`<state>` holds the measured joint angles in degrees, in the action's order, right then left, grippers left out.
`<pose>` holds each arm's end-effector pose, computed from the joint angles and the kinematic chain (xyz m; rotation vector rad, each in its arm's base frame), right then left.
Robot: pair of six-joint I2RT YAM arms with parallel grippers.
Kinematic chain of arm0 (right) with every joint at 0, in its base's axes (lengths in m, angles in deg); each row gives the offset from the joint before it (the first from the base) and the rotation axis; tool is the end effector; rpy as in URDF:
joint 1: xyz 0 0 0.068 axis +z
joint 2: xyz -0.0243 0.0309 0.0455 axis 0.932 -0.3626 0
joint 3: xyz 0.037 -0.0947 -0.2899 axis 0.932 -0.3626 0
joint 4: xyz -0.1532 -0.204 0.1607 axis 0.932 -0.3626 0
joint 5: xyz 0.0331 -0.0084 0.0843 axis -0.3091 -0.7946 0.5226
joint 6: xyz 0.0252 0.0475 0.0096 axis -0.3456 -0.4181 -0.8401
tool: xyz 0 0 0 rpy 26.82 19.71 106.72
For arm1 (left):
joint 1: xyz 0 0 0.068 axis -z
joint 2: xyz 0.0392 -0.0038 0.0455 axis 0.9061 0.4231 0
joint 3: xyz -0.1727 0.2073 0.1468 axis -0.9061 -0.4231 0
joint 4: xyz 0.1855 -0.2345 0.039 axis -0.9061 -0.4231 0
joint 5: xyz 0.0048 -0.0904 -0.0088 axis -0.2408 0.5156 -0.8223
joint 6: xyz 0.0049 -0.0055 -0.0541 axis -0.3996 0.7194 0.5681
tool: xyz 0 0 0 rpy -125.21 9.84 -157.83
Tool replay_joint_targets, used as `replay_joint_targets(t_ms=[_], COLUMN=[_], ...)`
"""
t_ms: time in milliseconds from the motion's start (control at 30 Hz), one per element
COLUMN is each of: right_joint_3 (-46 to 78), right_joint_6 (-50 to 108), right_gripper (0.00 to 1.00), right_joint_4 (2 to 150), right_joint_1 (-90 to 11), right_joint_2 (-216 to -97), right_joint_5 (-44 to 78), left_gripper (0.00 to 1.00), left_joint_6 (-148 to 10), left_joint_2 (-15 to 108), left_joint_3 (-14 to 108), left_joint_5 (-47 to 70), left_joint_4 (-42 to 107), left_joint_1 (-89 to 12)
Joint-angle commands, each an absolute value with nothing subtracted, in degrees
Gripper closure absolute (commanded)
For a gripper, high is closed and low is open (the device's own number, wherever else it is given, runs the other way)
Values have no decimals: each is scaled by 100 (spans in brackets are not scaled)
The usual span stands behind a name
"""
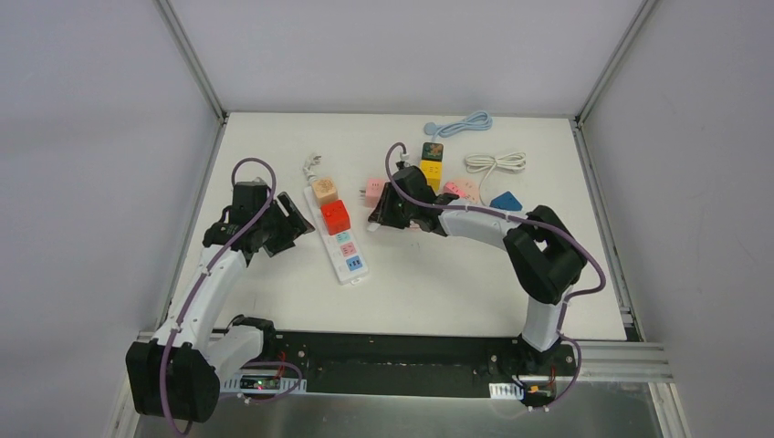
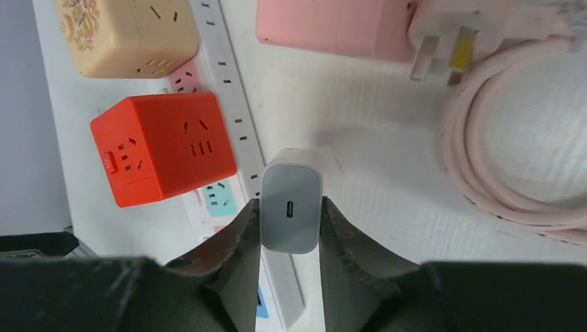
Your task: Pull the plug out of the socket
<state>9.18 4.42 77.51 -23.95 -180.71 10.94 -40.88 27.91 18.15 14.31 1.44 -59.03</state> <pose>0.3225 0.3211 0.2154 -0.2757 2.2816 0.7492 0.2301 -0.0309 0.2795 -0.5912 2.3126 -0.6118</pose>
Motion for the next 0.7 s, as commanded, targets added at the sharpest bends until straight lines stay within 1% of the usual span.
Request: replay_joint_targets(t_ms=[0, 133, 200, 233, 300, 467, 667], right_joint_3=[962, 978, 955, 925, 812, 754, 957], right_joint_6=[-160, -246, -244, -240, -249, -3, 726], right_gripper=[72, 58, 48, 41, 30, 23, 17], right_joint_4=[8482, 8384, 8295, 8256, 8230, 8044, 7862], right_joint_1=[-2491, -2533, -2538, -2533, -2524, -2532, -2368], right_joint_2=[-18250, -18413, -18385, -18352, -18180, -17713, -17342], right_joint_5=[1874, 1854, 1676, 1548, 1271, 779, 794], left_gripper=[33, 33, 33, 34, 34, 34, 35], left_joint_6=[-4251, -4233, -4233, -4233, -4235, -4218, -4127], left_joint_2=[2713, 2743, 2773, 2789, 2815, 2841, 2932], left_joint_3=[1851, 1835, 1847, 1852, 1857, 1882, 1944], left_joint_5=[952, 947, 947, 955, 976, 991, 863], left_joint_4=[-7, 11, 15, 19, 50, 127, 164], left_joint_1=[-5911, -5906, -5909, -5904, -5908, -5908, -5907])
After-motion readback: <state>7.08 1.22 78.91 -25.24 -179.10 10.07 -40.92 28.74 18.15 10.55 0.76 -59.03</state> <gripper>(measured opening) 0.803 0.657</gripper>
